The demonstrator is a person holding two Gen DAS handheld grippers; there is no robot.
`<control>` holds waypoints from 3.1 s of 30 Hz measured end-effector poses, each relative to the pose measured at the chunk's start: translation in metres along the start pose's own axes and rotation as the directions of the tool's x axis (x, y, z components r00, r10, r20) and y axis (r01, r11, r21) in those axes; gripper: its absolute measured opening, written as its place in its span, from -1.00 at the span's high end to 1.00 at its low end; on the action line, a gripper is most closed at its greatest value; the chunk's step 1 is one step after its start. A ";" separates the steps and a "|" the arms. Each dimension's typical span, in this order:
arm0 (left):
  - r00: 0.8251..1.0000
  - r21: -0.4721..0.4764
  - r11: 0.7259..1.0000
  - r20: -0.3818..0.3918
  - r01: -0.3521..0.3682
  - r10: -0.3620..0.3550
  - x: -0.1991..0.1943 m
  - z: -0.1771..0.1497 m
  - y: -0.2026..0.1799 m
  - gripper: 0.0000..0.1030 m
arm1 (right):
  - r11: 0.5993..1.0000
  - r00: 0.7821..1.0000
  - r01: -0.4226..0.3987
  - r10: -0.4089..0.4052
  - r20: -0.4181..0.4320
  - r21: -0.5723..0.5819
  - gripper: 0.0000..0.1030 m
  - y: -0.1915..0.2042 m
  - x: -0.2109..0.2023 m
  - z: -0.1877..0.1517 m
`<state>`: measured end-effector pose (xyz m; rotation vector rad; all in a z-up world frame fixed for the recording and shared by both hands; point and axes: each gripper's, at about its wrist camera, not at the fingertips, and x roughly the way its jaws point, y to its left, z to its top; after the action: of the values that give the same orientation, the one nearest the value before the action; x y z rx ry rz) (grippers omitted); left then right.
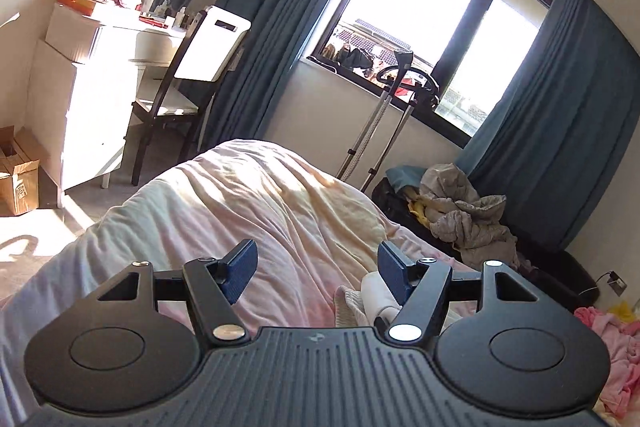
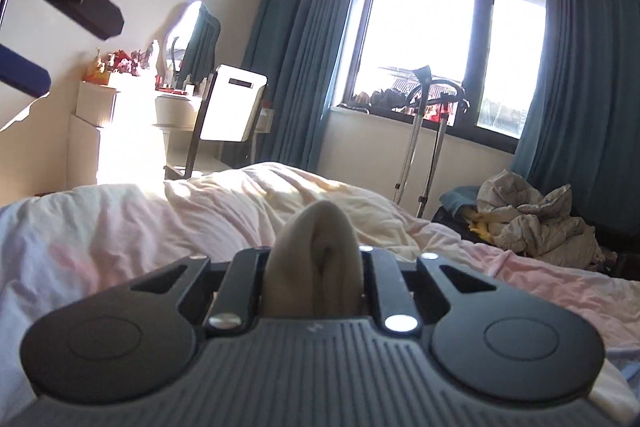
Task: Fold clothes
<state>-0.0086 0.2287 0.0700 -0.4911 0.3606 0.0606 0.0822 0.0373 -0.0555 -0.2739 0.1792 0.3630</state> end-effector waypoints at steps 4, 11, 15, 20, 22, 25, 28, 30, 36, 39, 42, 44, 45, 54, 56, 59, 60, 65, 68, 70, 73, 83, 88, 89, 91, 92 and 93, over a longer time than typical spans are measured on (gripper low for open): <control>1.000 0.009 1.000 -0.004 0.006 -0.005 0.007 -0.008 -0.006 -0.44 | 0.998 0.999 -0.033 0.034 0.008 -0.060 0.57 0.005 -0.010 -0.003; 0.995 -0.006 1.000 -0.093 0.029 -0.029 0.035 -0.043 -0.025 -0.49 | 0.939 0.939 -0.340 0.342 -0.041 0.055 -0.07 -0.058 -0.054 0.019; 0.985 0.021 0.999 -0.167 0.038 -0.034 0.052 -0.063 -0.033 -0.49 | 0.954 0.952 -0.291 0.296 -0.076 0.068 -0.08 -0.113 -0.097 0.025; 0.970 0.089 0.994 -0.238 0.069 -0.046 0.066 -0.077 -0.045 -0.49 | 0.988 0.975 -0.134 0.144 -0.171 0.072 -0.11 -0.171 -0.127 0.005; 0.968 0.111 0.990 -0.247 0.082 -0.053 0.065 -0.081 -0.048 -0.49 | 0.992 0.973 -0.070 0.091 -0.211 0.105 -0.11 -0.190 -0.132 -0.014; 0.966 0.142 0.987 -0.255 0.070 -0.032 0.063 -0.088 -0.051 -0.49 | 0.972 0.946 -0.035 0.106 -0.306 0.231 -0.11 -0.206 -0.127 -0.049; 0.963 0.138 0.989 -0.271 0.053 -0.013 0.066 -0.093 -0.053 -0.46 | 0.965 0.913 -0.004 0.110 -0.394 0.261 -0.14 -0.202 -0.115 -0.068; 0.964 0.172 0.984 -0.266 0.037 0.010 0.067 -0.097 -0.057 -0.46 | 0.970 0.922 0.013 0.082 -0.377 0.243 -0.14 -0.195 -0.114 -0.067; 0.965 0.218 0.976 -0.259 0.023 0.035 0.076 -0.106 -0.065 -0.22 | 0.967 0.948 0.073 0.009 -0.319 0.244 -0.13 -0.192 -0.109 -0.069; 0.967 0.249 0.968 -0.246 -0.001 0.065 0.083 -0.112 -0.070 -0.20 | 0.961 0.953 0.105 -0.023 -0.303 0.256 -0.13 -0.190 -0.104 -0.069; 0.971 0.232 0.973 -0.232 -0.007 0.062 0.088 -0.111 -0.070 -0.20 | 0.961 0.960 0.115 -0.042 -0.276 0.252 -0.10 -0.187 -0.103 -0.071; 0.973 0.210 0.978 -0.225 -0.008 0.057 0.092 -0.109 -0.069 -0.15 | 0.969 0.963 0.104 -0.041 -0.267 0.225 0.03 -0.185 -0.102 -0.072; 0.973 0.187 0.982 -0.223 -0.009 0.052 0.093 -0.108 -0.068 -0.09 | 0.973 0.963 0.099 -0.041 -0.266 0.211 0.08 -0.184 -0.102 -0.071; 0.989 0.046 0.999 -0.148 0.006 0.001 0.077 -0.101 -0.063 0.31 | 0.950 0.958 0.174 -0.102 -0.269 0.260 0.50 -0.174 -0.120 -0.059; 0.990 0.004 1.000 -0.143 0.016 -0.015 0.071 -0.097 -0.059 0.43 | 0.956 0.959 0.188 -0.128 -0.254 0.227 0.52 -0.170 -0.123 -0.056; 0.989 -0.024 1.000 -0.150 0.007 -0.010 0.068 -0.097 -0.055 0.46 | 0.957 0.959 0.195 -0.141 -0.244 0.214 0.53 -0.170 -0.123 -0.055; 0.988 -0.011 1.000 -0.154 -0.008 0.006 0.069 -0.098 -0.056 0.46 | 0.956 0.958 0.186 -0.126 -0.257 0.227 0.52 -0.172 -0.121 -0.057; 0.981 0.042 0.997 -0.177 -0.071 0.078 0.081 -0.103 -0.061 0.43 | 0.976 0.936 0.130 -0.062 -0.346 0.176 0.48 -0.164 -0.103 -0.070; 0.980 0.065 0.994 -0.174 -0.090 0.100 0.083 -0.105 -0.062 0.33 | 0.979 0.931 0.116 -0.050 -0.361 0.165 0.45 -0.162 -0.098 -0.075; 0.979 0.084 0.992 -0.171 -0.097 0.110 0.081 -0.104 -0.063 0.20 | 0.974 0.933 0.118 -0.041 -0.358 0.196 0.44 -0.165 -0.100 -0.074; 0.972 0.058 0.994 -0.208 -0.098 0.108 0.078 -0.099 -0.060 -0.12 | 0.968 0.935 0.123 -0.039 -0.354 0.217 0.39 -0.167 -0.103 -0.074; 0.893 -0.546 0.817 -0.441 -0.185 -0.093 0.077 -0.124 0.002 -0.41 | 0.937 0.937 0.134 -0.014 -0.349 0.324 0.36 -0.180 -0.108 -0.071; 0.897 -0.678 0.704 -0.421 -0.211 -0.136 0.089 -0.149 0.015 -0.41 | 0.925 0.938 0.136 -0.005 -0.346 0.355 0.34 -0.184 -0.111 -0.070; 0.903 -0.694 0.691 -0.405 -0.201 -0.145 0.092 -0.152 0.015 -0.40 | 0.921 0.939 0.136 -0.003 -0.345 0.364 0.34 -0.185 -0.112 -0.070; 0.912 -0.723 0.670 -0.373 -0.170 -0.172 0.099 -0.157 0.015 -0.38 | 0.916 0.941 0.136 0.001 -0.339 0.379 0.33 -0.187 -0.113 -0.069; 0.914 -0.733 0.662 -0.362 -0.156 -0.186 0.102 -0.159 0.014 -0.37 | 0.911 0.942 0.134 0.005 -0.335 0.390 0.32 -0.188 -0.114 -0.068; 0.914 -0.731 0.667 -0.357 -0.143 -0.195 0.106 -0.159 0.012 -0.35 | 0.904 0.943 0.132 0.011 -0.331 0.406 0.31 -0.190 -0.115 -0.067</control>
<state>0.0370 0.1608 -0.1031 -1.3576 0.7533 0.0776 0.0392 -0.1909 -0.0501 0.0956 0.5693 0.2044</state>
